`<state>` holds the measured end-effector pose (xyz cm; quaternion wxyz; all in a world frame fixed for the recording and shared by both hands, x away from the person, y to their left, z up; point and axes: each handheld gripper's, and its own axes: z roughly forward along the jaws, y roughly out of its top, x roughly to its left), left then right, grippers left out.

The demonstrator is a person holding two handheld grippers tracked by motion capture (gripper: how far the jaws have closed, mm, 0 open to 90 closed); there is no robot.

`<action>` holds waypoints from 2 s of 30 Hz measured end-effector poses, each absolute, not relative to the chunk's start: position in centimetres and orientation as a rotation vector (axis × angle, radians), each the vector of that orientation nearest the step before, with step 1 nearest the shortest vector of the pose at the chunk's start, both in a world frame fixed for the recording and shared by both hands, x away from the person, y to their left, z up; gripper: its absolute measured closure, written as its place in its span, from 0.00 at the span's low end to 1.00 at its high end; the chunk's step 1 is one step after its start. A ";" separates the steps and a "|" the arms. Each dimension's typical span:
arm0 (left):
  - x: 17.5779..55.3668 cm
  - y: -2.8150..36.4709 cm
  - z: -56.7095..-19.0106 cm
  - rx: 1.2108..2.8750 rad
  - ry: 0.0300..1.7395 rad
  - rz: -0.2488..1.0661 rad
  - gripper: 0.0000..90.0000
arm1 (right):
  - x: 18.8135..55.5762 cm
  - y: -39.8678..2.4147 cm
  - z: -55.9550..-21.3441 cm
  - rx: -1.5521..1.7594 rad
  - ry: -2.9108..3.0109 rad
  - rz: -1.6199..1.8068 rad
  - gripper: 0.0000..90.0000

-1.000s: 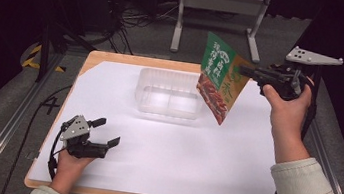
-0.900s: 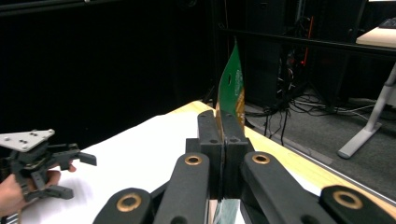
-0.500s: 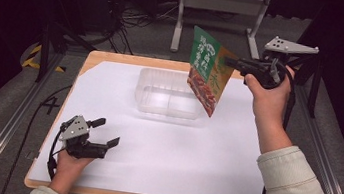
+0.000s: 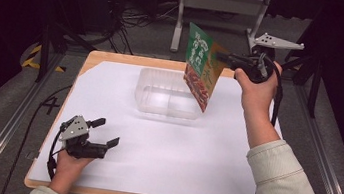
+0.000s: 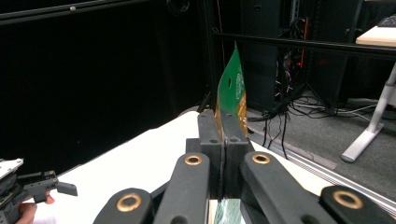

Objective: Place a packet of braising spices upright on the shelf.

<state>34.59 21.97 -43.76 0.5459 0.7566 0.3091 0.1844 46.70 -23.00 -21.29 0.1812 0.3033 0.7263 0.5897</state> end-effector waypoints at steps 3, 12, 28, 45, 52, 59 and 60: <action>34.6 22.0 -43.8 1.794 0.733 0.434 0.15 | 47.2 -22.8 -21.7 0.867 2.040 1.679 1.00; 34.6 22.0 -43.8 1.792 0.734 0.433 0.16 | 48.0 -22.2 -22.4 0.857 2.041 1.688 1.00; 34.6 22.0 -43.8 1.792 0.733 0.430 0.16 | 49.0 -21.8 -24.4 0.832 2.055 1.698 1.00; 34.6 22.0 -43.8 1.797 0.732 0.429 0.16 | 49.7 -21.8 -25.9 0.839 2.044 1.733 1.00; 34.6 22.0 -43.8 1.793 0.734 0.427 0.16 | 50.2 -21.6 -26.1 0.845 2.020 1.735 1.00; 34.6 22.1 -43.8 1.793 0.733 0.426 0.16 | 50.6 -21.5 -26.3 0.837 2.005 1.680 1.00; 34.6 22.1 -43.8 1.794 0.731 0.429 0.16 | 50.6 -21.5 -26.3 0.838 2.007 1.674 1.00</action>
